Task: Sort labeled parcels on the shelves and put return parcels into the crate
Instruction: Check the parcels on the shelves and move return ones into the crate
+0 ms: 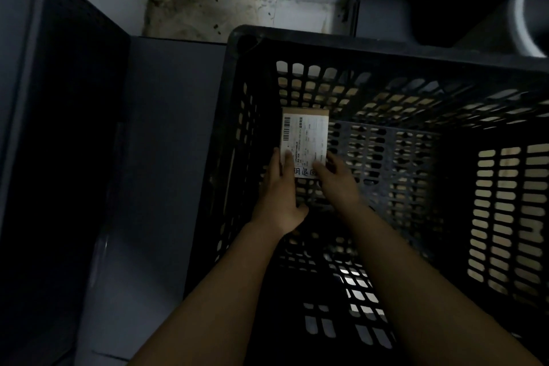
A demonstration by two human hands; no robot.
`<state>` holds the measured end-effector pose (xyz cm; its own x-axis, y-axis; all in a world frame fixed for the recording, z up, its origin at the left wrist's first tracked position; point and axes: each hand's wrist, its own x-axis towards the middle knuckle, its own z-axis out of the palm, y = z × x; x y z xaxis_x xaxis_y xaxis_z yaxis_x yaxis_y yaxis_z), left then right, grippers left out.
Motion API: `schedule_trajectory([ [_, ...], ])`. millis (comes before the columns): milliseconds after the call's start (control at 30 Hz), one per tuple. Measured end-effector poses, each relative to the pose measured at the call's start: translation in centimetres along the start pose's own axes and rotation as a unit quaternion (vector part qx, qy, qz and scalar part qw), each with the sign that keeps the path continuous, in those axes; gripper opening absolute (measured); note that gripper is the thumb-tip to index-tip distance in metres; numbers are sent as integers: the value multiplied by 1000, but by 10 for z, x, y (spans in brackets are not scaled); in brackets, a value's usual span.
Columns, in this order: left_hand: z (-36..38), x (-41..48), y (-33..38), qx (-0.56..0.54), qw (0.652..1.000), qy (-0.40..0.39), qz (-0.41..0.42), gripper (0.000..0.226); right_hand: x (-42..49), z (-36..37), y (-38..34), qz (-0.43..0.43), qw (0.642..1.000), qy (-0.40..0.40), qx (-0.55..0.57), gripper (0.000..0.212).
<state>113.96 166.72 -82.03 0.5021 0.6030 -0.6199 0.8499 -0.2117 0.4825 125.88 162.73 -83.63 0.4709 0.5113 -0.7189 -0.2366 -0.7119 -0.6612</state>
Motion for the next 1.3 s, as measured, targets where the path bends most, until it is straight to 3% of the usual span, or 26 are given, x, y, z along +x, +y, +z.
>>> schedule_trajectory([
  [267,-33,-31,17,42,996,55,62,73,-45,-25,-28,-61,982,-6,-179,40],
  [500,-97,-112,60,77,982,135,105,61,-132,-71,-103,-186,916,-14,-355,31],
  [733,-158,-211,104,112,957,261,55,55,-216,-97,-179,-337,848,-59,-404,28],
  [933,-178,-311,112,120,912,392,7,47,-292,-86,-224,-472,733,-128,-473,29],
  [1000,-176,-348,108,123,895,429,-20,39,-319,-74,-232,-517,679,-148,-500,27],
  [1300,-133,-535,69,90,828,508,-218,46,-464,22,-222,-667,442,-331,-501,34],
])
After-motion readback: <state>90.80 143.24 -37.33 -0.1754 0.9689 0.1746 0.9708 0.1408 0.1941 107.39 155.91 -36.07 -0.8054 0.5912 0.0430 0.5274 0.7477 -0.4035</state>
